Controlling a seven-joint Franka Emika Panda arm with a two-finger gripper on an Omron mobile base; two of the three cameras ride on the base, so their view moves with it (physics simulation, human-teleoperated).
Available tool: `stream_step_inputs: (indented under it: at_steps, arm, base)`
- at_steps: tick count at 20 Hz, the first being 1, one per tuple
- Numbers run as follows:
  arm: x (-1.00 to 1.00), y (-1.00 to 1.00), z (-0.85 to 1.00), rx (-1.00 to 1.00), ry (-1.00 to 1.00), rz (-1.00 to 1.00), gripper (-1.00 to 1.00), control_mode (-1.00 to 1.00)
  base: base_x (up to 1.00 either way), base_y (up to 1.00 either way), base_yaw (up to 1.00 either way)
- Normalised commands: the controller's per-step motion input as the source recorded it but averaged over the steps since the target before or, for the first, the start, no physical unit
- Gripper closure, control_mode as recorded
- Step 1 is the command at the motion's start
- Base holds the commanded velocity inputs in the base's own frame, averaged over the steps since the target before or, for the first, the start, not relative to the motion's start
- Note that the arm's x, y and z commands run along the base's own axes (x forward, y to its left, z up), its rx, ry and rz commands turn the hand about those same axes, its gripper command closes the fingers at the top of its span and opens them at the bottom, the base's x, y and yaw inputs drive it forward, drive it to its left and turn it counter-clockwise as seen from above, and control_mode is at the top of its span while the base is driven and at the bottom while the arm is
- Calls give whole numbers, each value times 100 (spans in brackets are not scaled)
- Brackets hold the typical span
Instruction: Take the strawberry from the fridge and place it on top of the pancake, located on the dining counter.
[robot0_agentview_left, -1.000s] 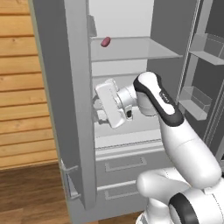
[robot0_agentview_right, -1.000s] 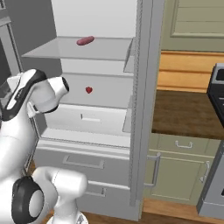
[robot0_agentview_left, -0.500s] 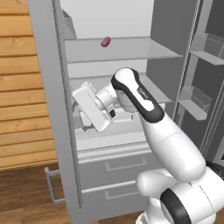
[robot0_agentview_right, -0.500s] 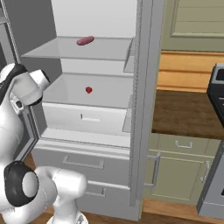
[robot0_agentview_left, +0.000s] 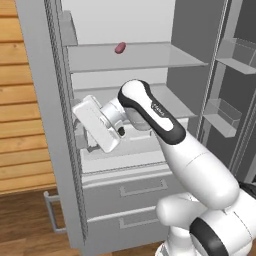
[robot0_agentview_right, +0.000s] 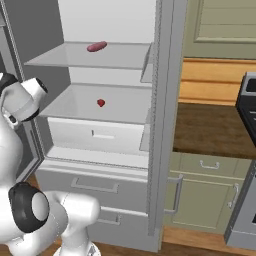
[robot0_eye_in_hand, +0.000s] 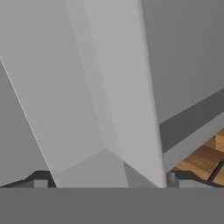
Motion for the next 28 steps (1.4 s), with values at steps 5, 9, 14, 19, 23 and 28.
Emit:
stream_step_inputs:
  at_steps: [5,9,14,19,23,28]
  arm:
    - [-1,-17,25,1,0,-2,-100,-100]
    - [0,-46,58,8,0,-4,-100,-100]
    - [0,-22,40,9,-1,-6,-100,-100]
    - [3,5,17,0,-7,0,-100,-100]
    - [3,34,3,0,-8,0,-100,-100]
    - [5,47,14,-5,-3,0,-100,-100]
  base:
    - [0,0,0]
    - [0,0,0]
    - [0,0,0]
    - [0,0,0]
    - [0,0,0]
    - [0,0,0]
